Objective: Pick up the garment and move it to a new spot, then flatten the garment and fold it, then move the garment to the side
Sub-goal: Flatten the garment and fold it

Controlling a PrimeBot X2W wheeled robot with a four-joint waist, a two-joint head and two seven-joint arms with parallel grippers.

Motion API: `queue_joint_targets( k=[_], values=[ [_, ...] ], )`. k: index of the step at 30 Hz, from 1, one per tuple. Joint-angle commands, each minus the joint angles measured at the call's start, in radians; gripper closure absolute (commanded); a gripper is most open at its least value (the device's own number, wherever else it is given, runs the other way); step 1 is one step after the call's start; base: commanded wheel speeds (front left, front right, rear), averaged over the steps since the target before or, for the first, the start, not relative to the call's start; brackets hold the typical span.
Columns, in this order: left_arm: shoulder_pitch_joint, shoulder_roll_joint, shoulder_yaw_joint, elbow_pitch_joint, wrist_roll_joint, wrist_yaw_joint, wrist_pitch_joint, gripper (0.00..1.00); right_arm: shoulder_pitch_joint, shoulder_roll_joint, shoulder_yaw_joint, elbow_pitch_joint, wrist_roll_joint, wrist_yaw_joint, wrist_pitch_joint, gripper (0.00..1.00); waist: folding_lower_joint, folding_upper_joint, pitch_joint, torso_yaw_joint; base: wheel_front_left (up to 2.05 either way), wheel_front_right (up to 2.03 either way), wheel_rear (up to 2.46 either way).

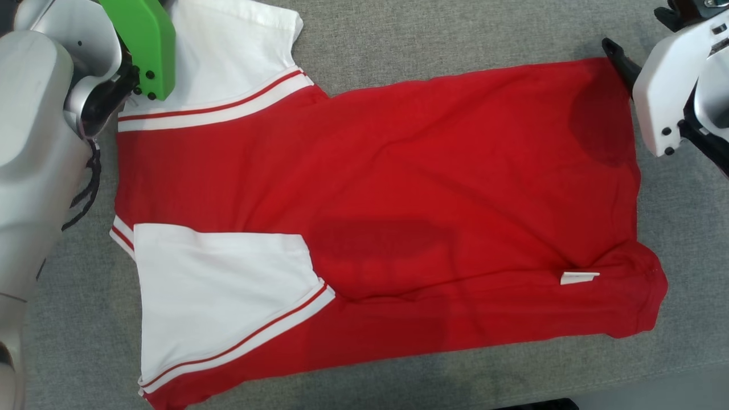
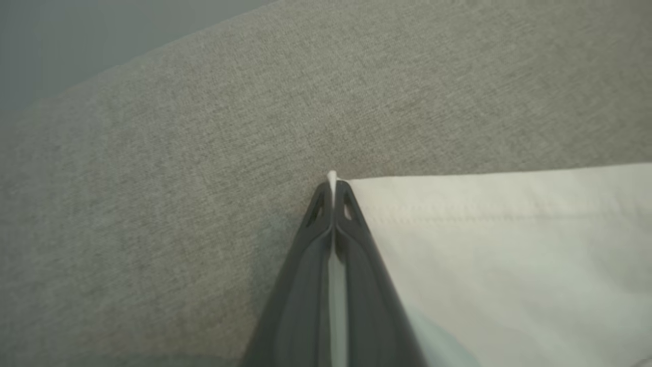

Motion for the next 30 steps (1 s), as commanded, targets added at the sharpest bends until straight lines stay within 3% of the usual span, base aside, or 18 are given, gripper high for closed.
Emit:
queue_joint_targets(
  k=[1, 11, 23, 30],
  values=[
    [0.005, 0.015, -0.01, 0.002, -0.019, 0.003, 0.018, 1.0, 0.007, 0.019, -0.018, 0.005, 0.002, -0.002, 0.027, 0.0, 0.0, -0.0001, 0.005, 0.006, 0.0, 0.0, 0.0],
    [0.005, 0.055, -0.017, -0.068, -0.081, 0.003, 0.034, 1.0, 0.134, 0.13, -0.124, -0.045, -0.084, -0.001, 0.122, 0.0, 0.0, -0.0001, 0.018, 0.014, 0.0, 0.0, 0.0],
    [0.021, 0.064, -0.024, -0.077, -0.089, 0.004, 0.029, 1.0, 0.325, 0.351, -0.3, -0.166, -0.285, -0.001, -0.144, 0.0, 0.0, -0.0001, 0.013, 0.012, 0.0, 0.0, 0.0],
    [0.025, 0.079, -0.02, -0.078, -0.094, 0.008, 0.034, 1.0, 0.287, 0.402, -0.345, -0.171, -0.346, -0.001, -0.156, 0.0, 0.0, -0.0001, 0.009, 0.004, 0.0, 0.0, 0.0]
  ],
)
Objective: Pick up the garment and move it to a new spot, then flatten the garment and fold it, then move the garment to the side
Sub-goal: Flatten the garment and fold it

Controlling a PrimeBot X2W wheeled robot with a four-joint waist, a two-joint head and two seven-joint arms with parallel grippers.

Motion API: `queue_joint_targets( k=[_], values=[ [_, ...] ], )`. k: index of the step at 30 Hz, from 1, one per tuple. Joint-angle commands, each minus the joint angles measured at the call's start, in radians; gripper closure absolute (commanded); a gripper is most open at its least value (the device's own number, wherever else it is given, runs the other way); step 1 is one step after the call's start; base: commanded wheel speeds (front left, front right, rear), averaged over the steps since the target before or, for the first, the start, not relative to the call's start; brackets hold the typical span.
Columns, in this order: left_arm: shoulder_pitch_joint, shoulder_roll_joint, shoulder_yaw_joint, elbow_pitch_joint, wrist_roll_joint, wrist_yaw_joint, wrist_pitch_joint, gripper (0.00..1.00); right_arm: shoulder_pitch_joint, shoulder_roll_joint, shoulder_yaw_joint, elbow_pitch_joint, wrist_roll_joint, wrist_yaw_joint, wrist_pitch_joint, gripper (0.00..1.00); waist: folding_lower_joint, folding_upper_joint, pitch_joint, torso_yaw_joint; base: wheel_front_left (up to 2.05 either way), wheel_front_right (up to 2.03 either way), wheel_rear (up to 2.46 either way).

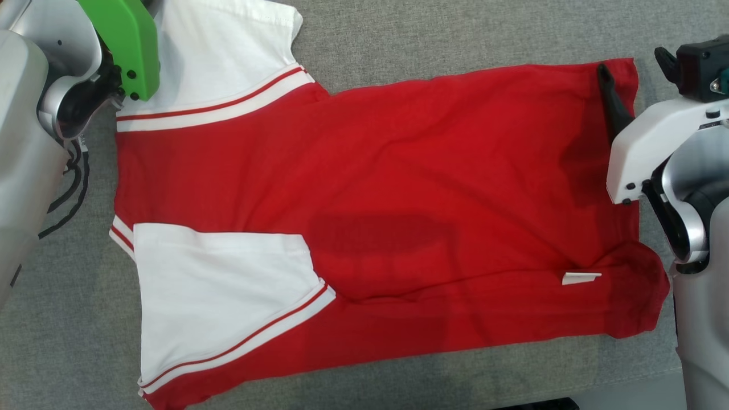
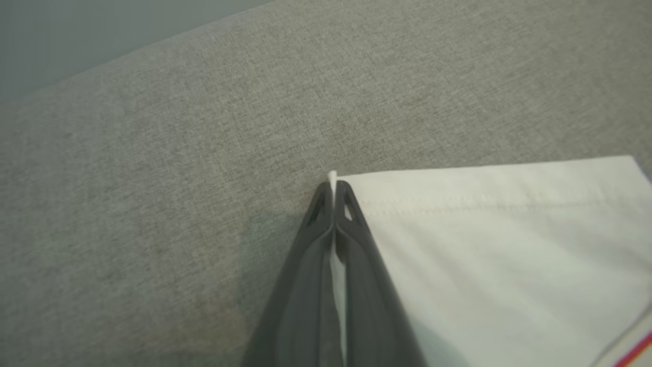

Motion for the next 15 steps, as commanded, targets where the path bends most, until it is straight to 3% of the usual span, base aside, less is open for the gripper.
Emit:
queue_joint_targets(
  k=[1, 8, 15],
  values=[
    [0.024, 0.015, 0.0, 0.009, 0.0, 0.007, 0.007, 1.0, -0.006, 0.0, -0.005, -0.001, -0.006, -0.001, 0.015, 0.0, 0.0, 0.0, -0.002, 0.0, 0.0, 0.0, 0.0],
    [0.021, 0.013, -0.003, 0.0, -0.007, 0.009, 0.009, 1.0, -0.045, -0.028, -0.007, -0.008, 0.006, -0.001, 0.155, 0.0, 0.0, 0.0, 0.001, 0.007, 0.0, 0.0, 0.0],
    [0.017, 0.016, -0.005, -0.007, -0.01, 0.014, 0.012, 1.0, -0.061, -0.031, 0.013, 0.007, 0.043, 0.0, 0.266, 0.22, 0.0, 0.0, 0.009, 0.009, 0.0, 0.0, 0.0]
  ],
)
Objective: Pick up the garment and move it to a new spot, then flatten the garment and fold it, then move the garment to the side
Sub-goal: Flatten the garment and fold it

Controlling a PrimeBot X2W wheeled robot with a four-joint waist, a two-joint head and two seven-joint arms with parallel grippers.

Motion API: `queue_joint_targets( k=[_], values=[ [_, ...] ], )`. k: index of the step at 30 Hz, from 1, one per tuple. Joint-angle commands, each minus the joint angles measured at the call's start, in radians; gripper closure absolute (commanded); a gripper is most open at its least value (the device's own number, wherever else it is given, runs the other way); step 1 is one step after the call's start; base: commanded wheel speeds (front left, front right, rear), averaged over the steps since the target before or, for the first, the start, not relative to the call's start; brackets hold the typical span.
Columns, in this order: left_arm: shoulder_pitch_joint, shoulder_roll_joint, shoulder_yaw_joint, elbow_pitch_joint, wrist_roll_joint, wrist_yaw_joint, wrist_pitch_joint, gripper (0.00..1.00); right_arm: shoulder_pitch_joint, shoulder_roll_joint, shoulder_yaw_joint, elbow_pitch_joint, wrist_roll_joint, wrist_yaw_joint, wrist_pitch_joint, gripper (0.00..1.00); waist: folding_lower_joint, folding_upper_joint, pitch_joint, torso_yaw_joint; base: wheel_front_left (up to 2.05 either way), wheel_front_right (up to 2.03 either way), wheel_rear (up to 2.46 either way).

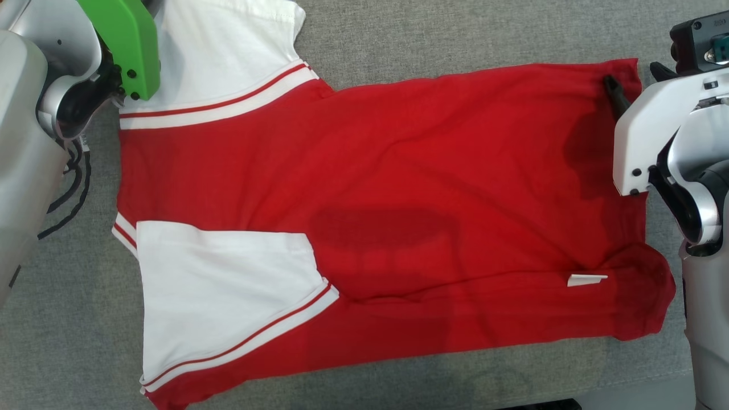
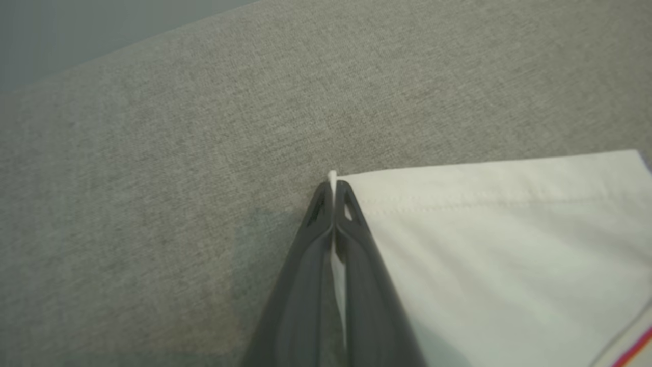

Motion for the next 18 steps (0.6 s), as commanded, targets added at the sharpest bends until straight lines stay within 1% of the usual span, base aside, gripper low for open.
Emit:
queue_joint_targets(
  k=[1, 2, 3, 5, 6, 7, 8, 9, 10, 16, 18],
  values=[
    [0.014, 0.011, -0.005, 0.009, 0.001, 0.007, 0.009, 1.0, -0.007, -0.004, 0.0, 0.0, 0.004, 0.0, 0.015, 0.23, 0.0, 0.0, 0.001, 0.0, 0.0, 0.0, 0.0],
    [0.013, 0.011, -0.006, 0.008, 0.001, 0.008, 0.01, 1.0, -0.01, -0.003, 0.0, -0.001, 0.01, 0.0, 0.03, 0.27, 0.0, 0.0, 0.002, 0.0, 0.0, 0.0, 0.0],
    [0.013, 0.01, -0.007, 0.007, 0.0, 0.01, 0.01, 1.0, -0.013, -0.005, 0.002, -0.005, 0.013, 0.0, 0.039, 0.29, 0.0, 0.0, 0.003, 0.0, 0.0, 0.0, 0.0],
    [0.012, 0.009, -0.007, 0.005, -0.001, 0.009, 0.011, 1.0, -0.015, -0.005, 0.001, -0.013, 0.017, 0.0, 0.056, 0.3, 0.0, 0.0, 0.004, 0.001, 0.0, 0.0, 0.0],
    [0.011, 0.009, -0.008, 0.004, -0.002, 0.01, 0.011, 1.0, -0.015, -0.007, 0.003, -0.017, 0.017, 0.0, 0.064, 0.28, 0.0, 0.0, 0.005, 0.002, 0.0, 0.0, 0.0],
    [0.01, 0.009, -0.009, 0.003, -0.002, 0.01, 0.011, 1.0, -0.017, -0.007, 0.001, -0.022, 0.018, 0.0, 0.068, 0.16, 0.0, 0.0, 0.006, 0.002, 0.0, 0.0, 0.0],
    [0.01, 0.009, -0.009, 0.003, -0.004, 0.01, 0.012, 1.0, -0.02, -0.008, 0.0, -0.028, 0.019, 0.0, 0.072, 0.08, 0.0, 0.0, 0.006, 0.003, 0.0, 0.0, 0.0],
    [0.009, 0.009, -0.009, 0.002, -0.004, 0.011, 0.012, 1.0, -0.022, -0.009, -0.001, -0.034, 0.02, 0.0, 0.077, 0.02, 0.0, 0.0, 0.006, 0.002, 0.0, 0.0, 0.0],
    [0.008, 0.01, -0.01, 0.002, -0.005, 0.011, 0.014, 1.0, -0.023, -0.011, -0.001, -0.04, 0.021, 0.0, 0.083, 0.0, 0.0, 0.0, 0.007, 0.002, 0.0, 0.0, 0.0],
    [0.003, 0.018, -0.01, -0.005, -0.008, 0.014, 0.016, 1.0, -0.049, -0.024, -0.003, -0.054, 0.031, 0.0, 0.136, 0.0, 0.0, 0.0, 0.01, 0.001, 0.0, 0.0, 0.0],
    [0.002, 0.019, -0.011, -0.008, -0.008, 0.016, 0.018, 1.0, -0.059, -0.025, -0.001, -0.043, 0.037, 0.0, 0.148, 0.04, 0.0, 0.0, 0.012, 0.002, 0.0, 0.0, 0.0]
  ],
)
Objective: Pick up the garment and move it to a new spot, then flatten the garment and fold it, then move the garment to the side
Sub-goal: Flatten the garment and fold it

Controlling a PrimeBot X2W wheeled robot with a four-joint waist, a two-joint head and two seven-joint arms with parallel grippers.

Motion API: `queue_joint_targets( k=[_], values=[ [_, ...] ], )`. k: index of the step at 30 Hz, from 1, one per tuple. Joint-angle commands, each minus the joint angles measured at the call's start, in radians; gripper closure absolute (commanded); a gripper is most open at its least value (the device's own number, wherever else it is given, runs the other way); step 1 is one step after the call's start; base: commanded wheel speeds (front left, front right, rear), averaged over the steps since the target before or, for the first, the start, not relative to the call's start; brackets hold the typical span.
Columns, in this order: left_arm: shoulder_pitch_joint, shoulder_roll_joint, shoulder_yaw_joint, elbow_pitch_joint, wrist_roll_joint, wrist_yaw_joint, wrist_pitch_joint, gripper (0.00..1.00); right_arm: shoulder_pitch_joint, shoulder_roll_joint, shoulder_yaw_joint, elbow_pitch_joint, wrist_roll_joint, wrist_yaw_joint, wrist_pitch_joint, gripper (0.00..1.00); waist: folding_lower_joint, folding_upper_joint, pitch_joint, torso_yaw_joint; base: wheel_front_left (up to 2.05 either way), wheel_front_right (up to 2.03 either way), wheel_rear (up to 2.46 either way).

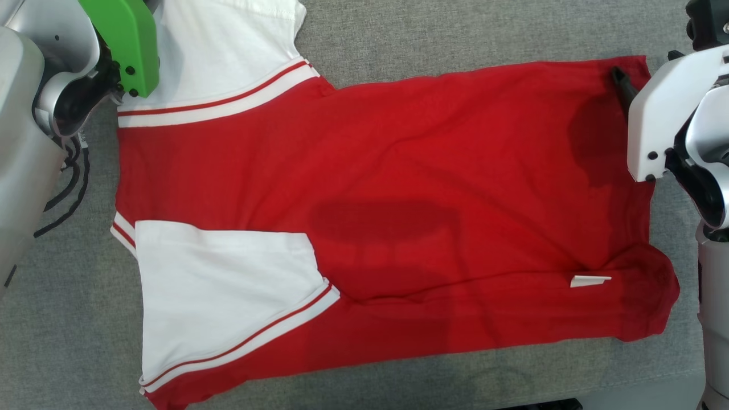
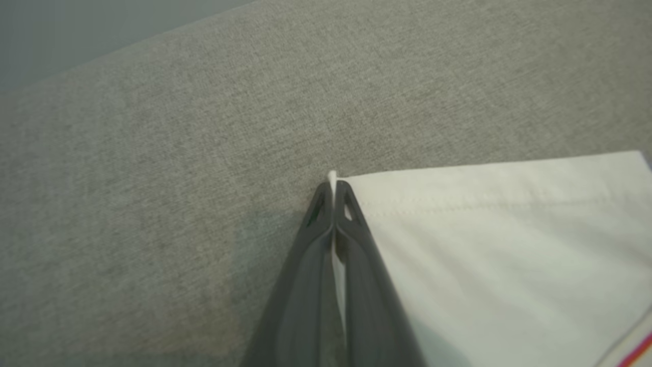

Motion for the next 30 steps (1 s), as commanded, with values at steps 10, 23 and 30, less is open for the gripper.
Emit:
queue_joint_targets(
  k=[10, 23, 30],
  values=[
    [0.008, 0.013, -0.013, 0.006, -0.006, 0.01, 0.012, 1.0, 0.006, 0.001, 0.016, 0.036, 0.024, 0.0, 0.042, 0.82, 0.0, 0.0, 0.002, 0.003, 0.0, 0.0, 0.0],
    [0.055, 0.004, 0.036, -0.023, 0.006, 0.053, -0.172, 1.0, 0.023, 0.005, -0.011, 0.064, 0.039, 0.0, -0.065, 1.0, 0.0, 0.0, -0.038, 0.026, 0.0, 0.0, 0.0],
    [0.192, -0.017, 0.111, -0.089, -0.022, 0.125, -0.408, 1.0, 0.091, 0.032, -0.059, 0.073, 0.077, 0.0, -0.146, 1.0, 0.0, 0.0, -0.11, 0.065, 0.0, 0.0, 0.0]
  ],
)
